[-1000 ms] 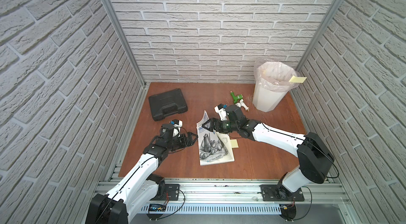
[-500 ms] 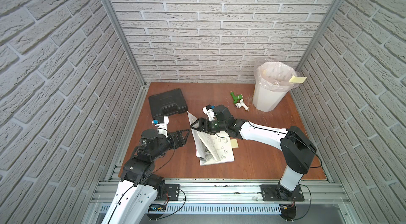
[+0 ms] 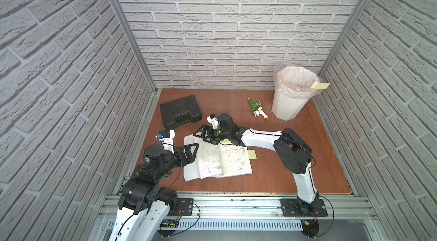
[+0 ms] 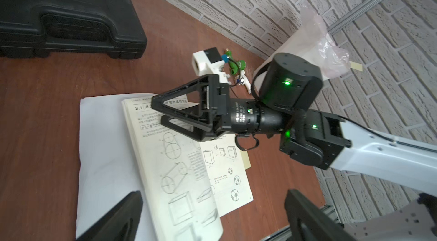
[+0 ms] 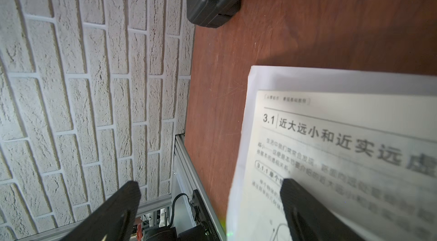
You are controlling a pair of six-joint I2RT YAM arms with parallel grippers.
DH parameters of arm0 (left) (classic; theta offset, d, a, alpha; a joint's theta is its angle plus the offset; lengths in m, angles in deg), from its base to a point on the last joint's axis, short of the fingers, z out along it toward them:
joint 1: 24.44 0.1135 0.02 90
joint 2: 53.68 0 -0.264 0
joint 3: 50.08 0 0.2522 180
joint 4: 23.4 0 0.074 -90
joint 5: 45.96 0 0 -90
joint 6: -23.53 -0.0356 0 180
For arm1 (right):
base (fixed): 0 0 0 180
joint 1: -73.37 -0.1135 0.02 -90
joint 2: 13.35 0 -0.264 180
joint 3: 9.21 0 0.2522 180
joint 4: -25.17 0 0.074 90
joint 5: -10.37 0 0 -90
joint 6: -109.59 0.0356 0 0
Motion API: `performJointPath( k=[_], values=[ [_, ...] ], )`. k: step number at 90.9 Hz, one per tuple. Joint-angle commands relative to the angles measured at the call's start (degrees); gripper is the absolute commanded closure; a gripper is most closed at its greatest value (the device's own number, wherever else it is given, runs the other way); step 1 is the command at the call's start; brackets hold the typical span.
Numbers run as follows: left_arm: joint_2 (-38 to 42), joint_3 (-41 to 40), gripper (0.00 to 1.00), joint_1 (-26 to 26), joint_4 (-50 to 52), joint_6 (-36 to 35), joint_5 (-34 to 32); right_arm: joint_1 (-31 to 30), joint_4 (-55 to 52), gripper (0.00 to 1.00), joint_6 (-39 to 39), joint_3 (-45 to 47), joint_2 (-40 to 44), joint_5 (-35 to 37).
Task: Peel off the used sticky note
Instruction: Open the book at the center of the board.
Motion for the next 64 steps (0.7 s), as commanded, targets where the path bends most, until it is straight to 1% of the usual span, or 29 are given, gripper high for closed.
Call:
performJointPath(
  k=[1,16,26,33,48,64],
  values=[
    [0.37,0.33,0.02,0.28,-3.04,-1.58,4.45,-0.61,3.04,0.02,1.38,-3.73,-3.21,-2.06],
    [0.20,-4.18,0.02,0.22,-9.94,0.73,11.57,-0.61,4.48,0.02,1.73,-7.45,-7.34,-3.30],
    [-0.15,-8.06,0.02,-0.16,-14.25,2.82,13.83,-0.44,7.31,0.02,3.01,-9.41,-8.67,-5.64],
    [-0.35,-10.13,0.02,-0.91,-16.42,3.89,13.88,-0.12,8.36,0.02,3.00,-9.65,-8.03,-6.15],
    [-2.11,-13.92,0.02,-3.55,-21.69,6.09,13.05,1.42,7.67,0.03,0.92,-7.95,-4.12,-4.64],
    [-6.29,-15.72,0.02,-8.79,-26.36,6.69,9.38,3.33,7.61,0.03,0.08,-4.83,-0.04,-3.36]
  ],
)
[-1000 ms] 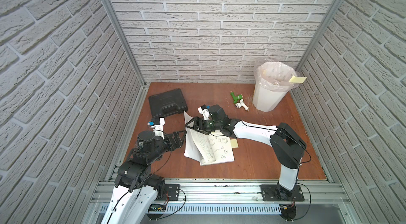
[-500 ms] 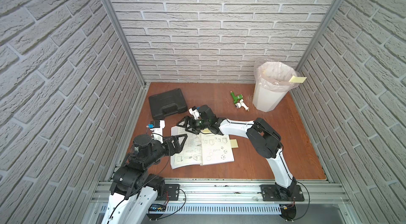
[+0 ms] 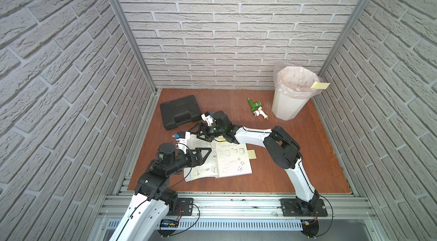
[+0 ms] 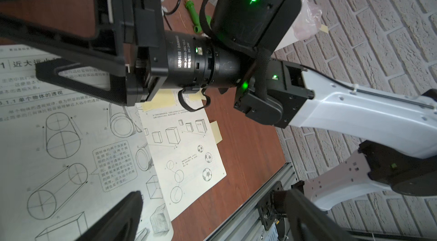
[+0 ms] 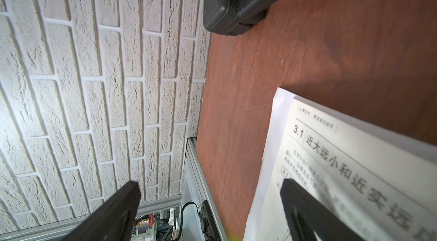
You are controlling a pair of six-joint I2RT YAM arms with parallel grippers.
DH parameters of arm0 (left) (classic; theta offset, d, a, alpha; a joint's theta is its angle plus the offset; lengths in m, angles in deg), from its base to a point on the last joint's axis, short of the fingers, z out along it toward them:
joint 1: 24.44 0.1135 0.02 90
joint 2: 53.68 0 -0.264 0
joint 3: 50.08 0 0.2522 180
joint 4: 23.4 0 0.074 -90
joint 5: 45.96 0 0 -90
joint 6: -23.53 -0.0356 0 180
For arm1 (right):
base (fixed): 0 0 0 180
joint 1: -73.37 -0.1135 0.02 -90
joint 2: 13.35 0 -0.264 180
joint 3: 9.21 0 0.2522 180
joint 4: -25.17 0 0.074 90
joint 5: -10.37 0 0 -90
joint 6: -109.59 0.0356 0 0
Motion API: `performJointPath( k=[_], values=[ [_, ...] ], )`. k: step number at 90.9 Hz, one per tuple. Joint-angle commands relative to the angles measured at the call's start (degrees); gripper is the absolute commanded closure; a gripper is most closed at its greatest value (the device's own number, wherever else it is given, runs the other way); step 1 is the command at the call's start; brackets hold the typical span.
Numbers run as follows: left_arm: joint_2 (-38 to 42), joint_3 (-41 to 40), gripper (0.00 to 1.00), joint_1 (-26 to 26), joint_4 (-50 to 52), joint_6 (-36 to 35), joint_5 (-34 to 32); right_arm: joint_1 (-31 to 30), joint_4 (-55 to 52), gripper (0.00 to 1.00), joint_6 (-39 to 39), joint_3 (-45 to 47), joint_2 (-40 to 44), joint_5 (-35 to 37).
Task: Peel off the used sticky note
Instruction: Open the book at the center of the board.
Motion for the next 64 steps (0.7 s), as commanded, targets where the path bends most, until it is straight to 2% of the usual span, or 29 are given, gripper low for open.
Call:
performJointPath(
  k=[1,34,64],
  values=[
    [-2.41,-1.16,0.02,-2.96,-8.16,0.77,-2.48,1.77,2.73,0.03,-1.62,2.02,6.18,1.10],
    [-13.87,-1.10,0.02,-10.32,-17.45,0.95,-8.12,6.90,1.15,0.04,-4.14,11.33,14.57,6.14],
    [-31.72,3.67,0.02,-13.20,-24.84,0.71,-9.59,11.38,-7.69,0.07,-11.27,22.67,24.93,11.99]
  ],
)
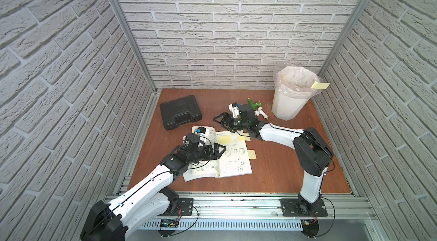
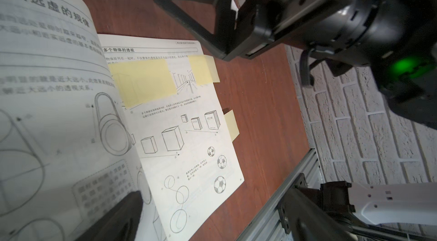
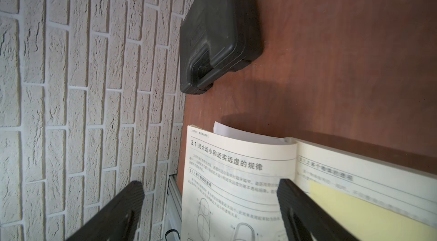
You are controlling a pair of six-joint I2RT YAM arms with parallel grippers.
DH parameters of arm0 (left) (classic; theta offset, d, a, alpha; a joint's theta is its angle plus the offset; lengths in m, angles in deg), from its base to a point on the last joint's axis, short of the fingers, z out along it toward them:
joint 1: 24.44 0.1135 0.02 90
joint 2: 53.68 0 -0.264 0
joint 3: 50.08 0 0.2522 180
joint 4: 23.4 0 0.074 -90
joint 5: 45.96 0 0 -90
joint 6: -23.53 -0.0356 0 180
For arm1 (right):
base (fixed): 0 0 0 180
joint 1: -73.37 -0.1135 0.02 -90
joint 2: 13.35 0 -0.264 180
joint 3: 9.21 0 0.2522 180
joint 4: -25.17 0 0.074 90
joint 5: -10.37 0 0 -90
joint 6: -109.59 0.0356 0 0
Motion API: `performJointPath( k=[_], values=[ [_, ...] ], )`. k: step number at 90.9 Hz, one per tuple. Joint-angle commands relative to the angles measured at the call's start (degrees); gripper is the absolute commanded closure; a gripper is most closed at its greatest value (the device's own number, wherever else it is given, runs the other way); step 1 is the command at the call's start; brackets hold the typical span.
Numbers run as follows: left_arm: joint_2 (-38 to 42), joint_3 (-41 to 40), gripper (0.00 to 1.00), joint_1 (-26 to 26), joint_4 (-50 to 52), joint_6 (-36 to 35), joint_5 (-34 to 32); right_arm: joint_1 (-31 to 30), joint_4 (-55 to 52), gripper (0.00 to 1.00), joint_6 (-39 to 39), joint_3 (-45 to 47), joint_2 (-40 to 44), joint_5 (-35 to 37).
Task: Peel off the used sticky note
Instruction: Open the book at the center of the board, then tear off the note from the book.
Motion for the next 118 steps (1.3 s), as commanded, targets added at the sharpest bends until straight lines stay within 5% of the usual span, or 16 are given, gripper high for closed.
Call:
performJointPath(
  k=[1,46,90,118],
  values=[
    [-4.51,3.03,0.02,-0.62,-6.74,-0.31,-1.15,0.90,-3.65,0.07,-4.89,2.81,4.45,3.27],
    [-14.01,2.68,0.06,1.82,-6.87,0.33,-5.26,3.84,-8.19,0.17,-8.09,10.20,7.34,2.25],
    [-21.02,2.17,0.42,4.79,-4.81,-0.45,-6.56,3.35,-9.93,0.22,-9.80,10.38,2.39,-3.24],
    [-24.83,2.48,0.48,5.41,-4.90,-2.19,-7.34,2.87,-10.61,0.23,-10.40,10.21,-0.40,-3.35]
  ],
)
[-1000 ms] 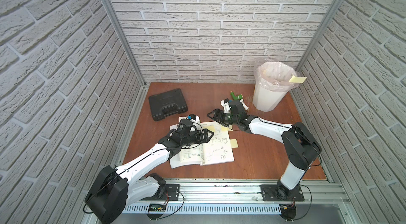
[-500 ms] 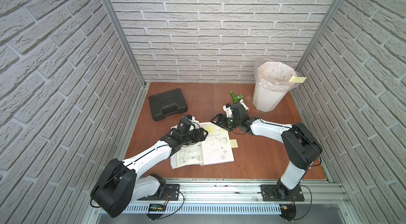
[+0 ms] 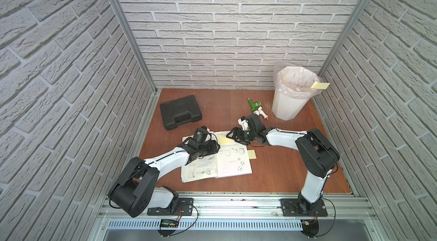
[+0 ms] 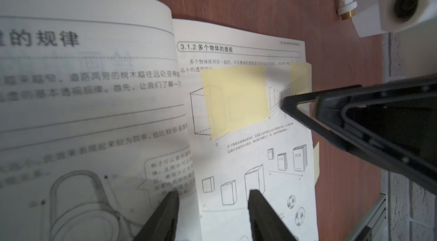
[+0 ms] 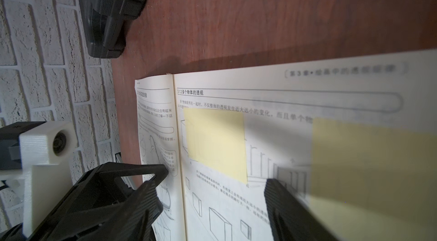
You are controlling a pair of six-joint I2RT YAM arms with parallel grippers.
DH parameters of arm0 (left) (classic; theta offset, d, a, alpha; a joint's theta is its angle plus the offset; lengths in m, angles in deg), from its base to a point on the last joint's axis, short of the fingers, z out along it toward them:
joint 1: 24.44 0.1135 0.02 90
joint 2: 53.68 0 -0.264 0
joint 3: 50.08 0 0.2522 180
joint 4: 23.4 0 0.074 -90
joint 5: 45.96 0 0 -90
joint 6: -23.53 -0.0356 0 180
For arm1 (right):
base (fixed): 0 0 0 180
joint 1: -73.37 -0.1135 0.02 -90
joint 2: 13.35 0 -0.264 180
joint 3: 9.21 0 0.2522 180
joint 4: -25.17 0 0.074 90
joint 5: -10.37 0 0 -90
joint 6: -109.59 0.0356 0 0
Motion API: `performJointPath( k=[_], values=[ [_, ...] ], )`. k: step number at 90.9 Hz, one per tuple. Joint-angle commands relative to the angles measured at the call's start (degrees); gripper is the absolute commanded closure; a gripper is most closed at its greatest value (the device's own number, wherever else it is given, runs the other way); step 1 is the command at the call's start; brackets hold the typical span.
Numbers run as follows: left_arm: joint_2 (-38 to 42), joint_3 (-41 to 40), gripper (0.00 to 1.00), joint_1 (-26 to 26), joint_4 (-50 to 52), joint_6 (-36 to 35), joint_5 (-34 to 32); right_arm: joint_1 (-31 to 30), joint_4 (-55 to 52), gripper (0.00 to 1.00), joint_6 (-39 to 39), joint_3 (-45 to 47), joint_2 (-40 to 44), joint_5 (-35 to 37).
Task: Peel off the used sticky note
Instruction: Tear off the note from the book.
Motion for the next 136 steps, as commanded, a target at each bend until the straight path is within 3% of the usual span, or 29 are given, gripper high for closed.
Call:
performJointPath(
  k=[1,57,94,136],
  values=[
    [-1.50,-0.25,0.48,0.58,1.04,-1.55,-1.47,-0.67,0.54,0.23,-1.42,0.28,-1.24,-0.92],
    [-1.92,-2.88,0.42,2.01,-1.18,-2.80,-0.44,-3.27,1.81,0.26,0.59,-2.36,-5.81,-0.93],
    [-3.12,-2.66,0.38,2.06,-0.72,-3.34,-0.30,-3.67,-10.48,0.22,-7.05,-5.08,-1.87,8.39],
    [-0.28,-2.81,0.35,2.06,1.40,-4.58,-0.16,-3.73,-12.99,0.20,-8.05,-5.60,-0.45,9.90]
  ],
)
